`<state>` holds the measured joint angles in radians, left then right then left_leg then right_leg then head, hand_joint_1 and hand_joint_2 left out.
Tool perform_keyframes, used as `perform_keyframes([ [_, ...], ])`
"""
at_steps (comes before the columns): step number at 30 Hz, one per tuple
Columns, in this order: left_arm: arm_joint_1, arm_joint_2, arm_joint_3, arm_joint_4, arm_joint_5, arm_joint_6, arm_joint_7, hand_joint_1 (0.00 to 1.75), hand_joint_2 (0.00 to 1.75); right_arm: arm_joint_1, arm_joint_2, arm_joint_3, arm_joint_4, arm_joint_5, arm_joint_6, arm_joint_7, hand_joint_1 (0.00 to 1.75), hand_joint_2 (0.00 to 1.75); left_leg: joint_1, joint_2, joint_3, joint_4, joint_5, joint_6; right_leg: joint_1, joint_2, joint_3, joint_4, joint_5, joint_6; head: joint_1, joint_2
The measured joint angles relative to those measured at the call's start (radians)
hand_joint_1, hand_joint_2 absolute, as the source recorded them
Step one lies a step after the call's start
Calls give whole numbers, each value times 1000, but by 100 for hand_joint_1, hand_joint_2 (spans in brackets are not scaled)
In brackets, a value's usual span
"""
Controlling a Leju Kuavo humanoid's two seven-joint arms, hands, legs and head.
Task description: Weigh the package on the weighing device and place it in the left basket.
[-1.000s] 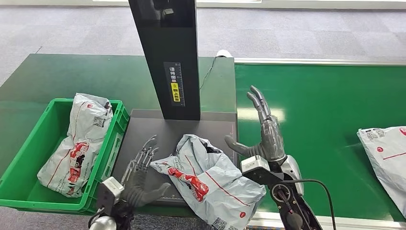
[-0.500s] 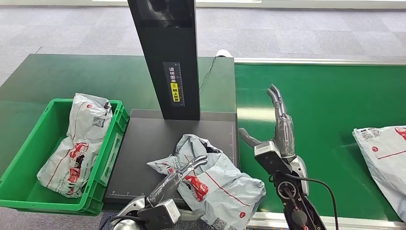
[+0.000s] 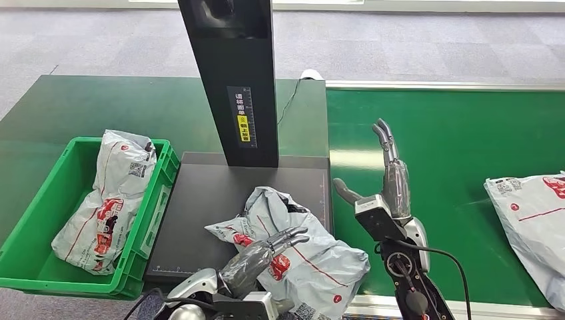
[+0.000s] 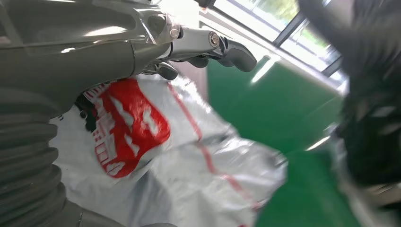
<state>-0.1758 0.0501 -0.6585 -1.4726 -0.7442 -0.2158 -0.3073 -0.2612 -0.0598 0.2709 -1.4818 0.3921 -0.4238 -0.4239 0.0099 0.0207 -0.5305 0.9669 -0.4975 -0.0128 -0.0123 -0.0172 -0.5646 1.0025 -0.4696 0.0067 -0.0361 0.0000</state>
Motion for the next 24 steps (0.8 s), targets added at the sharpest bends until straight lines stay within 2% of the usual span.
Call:
perform_keyframes([
  [7,-48,-27,-56,159,-214,55,158,0,175,-15,12,0,20,29,-7,21,0,175,0,0,0,0,0,0,0,0,0,0,0,0,0,0],
  [18,-66,-62,-53,241,-297,86,232,3,175,-12,14,-1,27,40,-10,26,0,175,0,0,3,0,0,0,0,0,4,0,0,0,0,0],
  [19,-66,-64,-53,242,-299,87,233,13,175,-12,14,-2,27,40,-10,26,0,175,0,0,4,0,0,0,0,0,4,0,0,0,0,0],
  [23,-66,-69,-47,247,-306,88,214,154,175,-3,12,-8,27,41,-13,26,0,175,0,0,5,0,0,0,0,0,6,0,0,0,0,0],
  [24,-66,-69,-44,248,-306,90,204,164,175,0,12,-9,27,42,-13,26,0,175,0,0,6,0,0,0,0,0,6,0,0,0,0,0],
])
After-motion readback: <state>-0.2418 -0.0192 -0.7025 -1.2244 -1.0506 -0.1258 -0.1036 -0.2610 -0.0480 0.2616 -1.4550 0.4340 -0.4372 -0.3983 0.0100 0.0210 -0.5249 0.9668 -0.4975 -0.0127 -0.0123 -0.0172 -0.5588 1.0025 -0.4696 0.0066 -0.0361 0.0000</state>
